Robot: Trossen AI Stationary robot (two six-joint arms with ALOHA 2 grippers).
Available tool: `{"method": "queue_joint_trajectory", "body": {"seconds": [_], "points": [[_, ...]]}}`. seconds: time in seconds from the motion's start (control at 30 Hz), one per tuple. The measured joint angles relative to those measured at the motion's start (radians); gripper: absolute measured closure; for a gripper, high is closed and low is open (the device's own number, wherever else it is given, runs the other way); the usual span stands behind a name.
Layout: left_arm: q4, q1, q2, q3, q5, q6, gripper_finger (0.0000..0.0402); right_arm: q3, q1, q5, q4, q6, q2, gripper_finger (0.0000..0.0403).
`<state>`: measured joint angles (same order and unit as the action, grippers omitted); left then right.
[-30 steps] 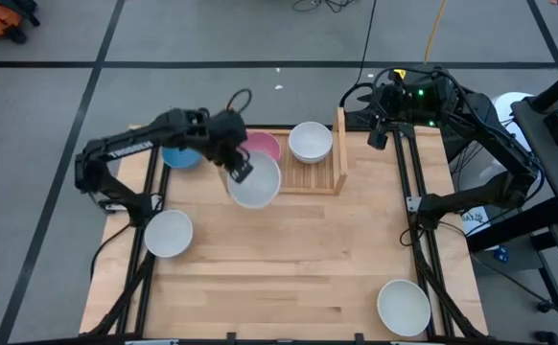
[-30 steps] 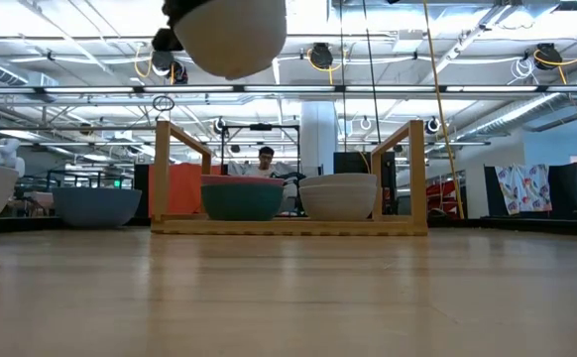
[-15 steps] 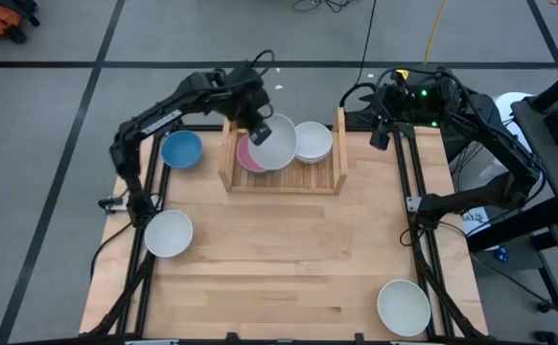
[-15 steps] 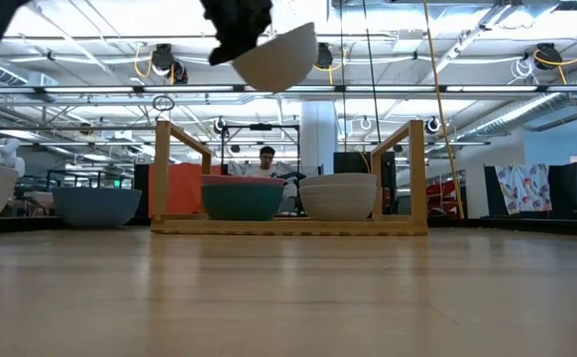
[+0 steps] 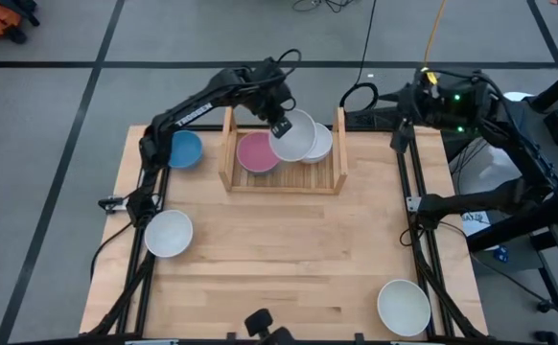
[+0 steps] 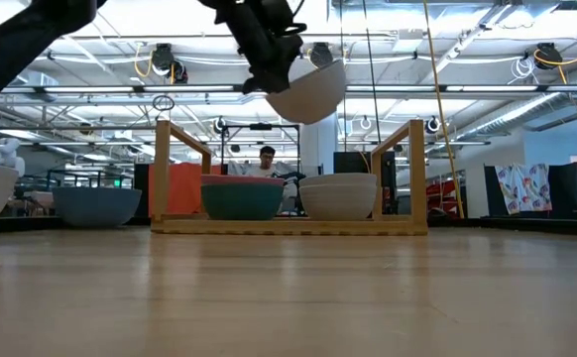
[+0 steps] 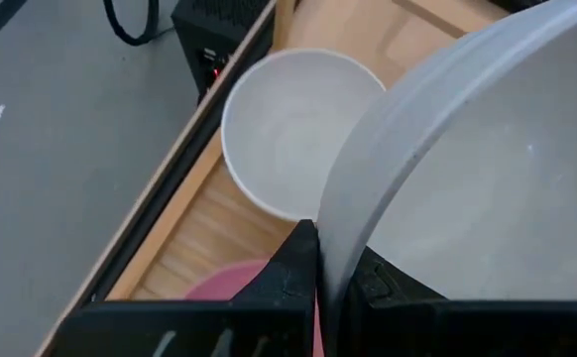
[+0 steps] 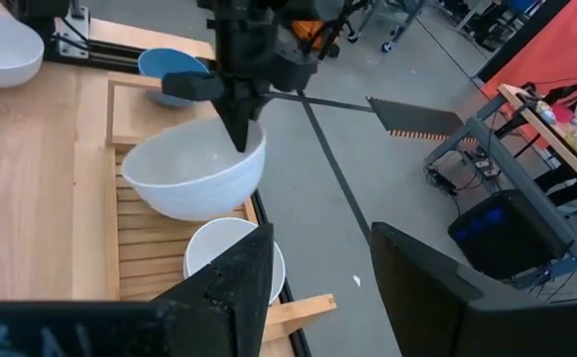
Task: Place and stack bowls onto a shelf
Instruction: Stack the bottom left white bowl on top of the other white bowl on the shelf
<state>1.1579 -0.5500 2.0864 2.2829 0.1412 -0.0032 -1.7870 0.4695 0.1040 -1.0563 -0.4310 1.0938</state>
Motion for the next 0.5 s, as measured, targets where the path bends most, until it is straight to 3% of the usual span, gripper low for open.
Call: {"method": "queue_joint_trajectory", "body": {"seconds": [0.23, 0.5], "points": [[-0.098, -0.024, 0.013, 0.000, -0.002, -0.011, 0.0397, 0.000, 0.000, 0.000, -0.024, 0.000, -0.022, 0.0238], [-0.051, -0.067, 0.013, 0.000, -0.019, -0.057, 0.0397, 0.000, 0.000, 0.000, -0.048, 0.000, -0.024, 0.0238]]}}
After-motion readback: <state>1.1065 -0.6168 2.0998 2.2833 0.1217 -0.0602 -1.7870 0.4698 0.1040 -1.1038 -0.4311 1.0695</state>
